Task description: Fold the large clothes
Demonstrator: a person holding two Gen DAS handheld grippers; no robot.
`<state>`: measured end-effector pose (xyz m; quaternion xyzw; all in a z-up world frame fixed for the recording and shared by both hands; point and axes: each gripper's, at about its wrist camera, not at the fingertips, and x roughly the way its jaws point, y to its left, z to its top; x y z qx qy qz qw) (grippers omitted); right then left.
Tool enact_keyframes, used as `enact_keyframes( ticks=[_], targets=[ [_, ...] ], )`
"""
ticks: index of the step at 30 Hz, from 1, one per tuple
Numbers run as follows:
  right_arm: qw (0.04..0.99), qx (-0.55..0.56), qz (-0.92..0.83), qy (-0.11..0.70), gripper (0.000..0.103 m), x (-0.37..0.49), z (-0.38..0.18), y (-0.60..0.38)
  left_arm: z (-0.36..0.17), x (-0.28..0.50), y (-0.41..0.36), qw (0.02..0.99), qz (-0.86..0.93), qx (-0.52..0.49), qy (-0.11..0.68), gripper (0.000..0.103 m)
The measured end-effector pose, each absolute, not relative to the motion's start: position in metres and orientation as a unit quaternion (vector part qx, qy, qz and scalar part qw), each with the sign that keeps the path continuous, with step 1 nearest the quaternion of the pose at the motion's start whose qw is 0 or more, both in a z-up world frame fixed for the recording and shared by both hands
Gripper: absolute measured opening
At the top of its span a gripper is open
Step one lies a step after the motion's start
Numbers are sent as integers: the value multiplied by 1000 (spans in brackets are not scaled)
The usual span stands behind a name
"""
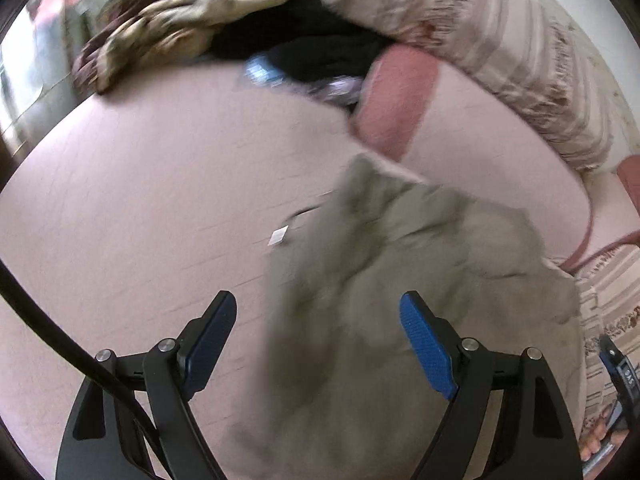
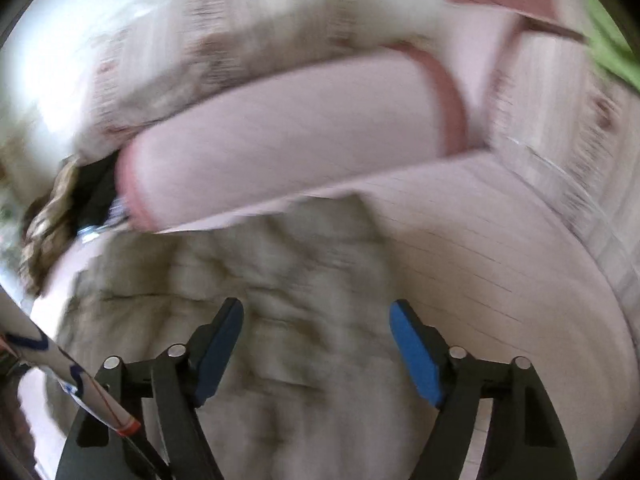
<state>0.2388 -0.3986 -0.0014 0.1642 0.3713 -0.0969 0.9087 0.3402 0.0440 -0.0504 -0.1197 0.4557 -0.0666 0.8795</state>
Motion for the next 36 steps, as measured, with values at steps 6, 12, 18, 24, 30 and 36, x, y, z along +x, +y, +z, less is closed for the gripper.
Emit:
enact_keyframes(
  ticks=[6, 12, 18, 24, 30, 36],
  targets=[
    [911, 128, 0, 391, 51, 322, -14, -310, -43, 371, -54, 870, -130, -96, 465, 83],
    [883, 195, -3, 428, 47, 371, -66, -325, -87, 414, -115, 859, -115, -48, 497, 84],
    [879, 220, -16, 422, 40, 386, -84, -372, -105, 443, -105, 860, -98, -47, 499, 88],
    [859, 286, -45, 421, 1, 381, -103, -441, -110, 467, -82, 864, -60, -46, 498, 88],
    [835, 367, -58, 406, 0, 370, -123, -486, -123, 485, -39, 854, -40, -101, 509, 87],
    [830, 374, -90, 405, 0, 354, -119, -519, -119, 483, -1, 858, -4, -97, 505, 84]
  ],
)
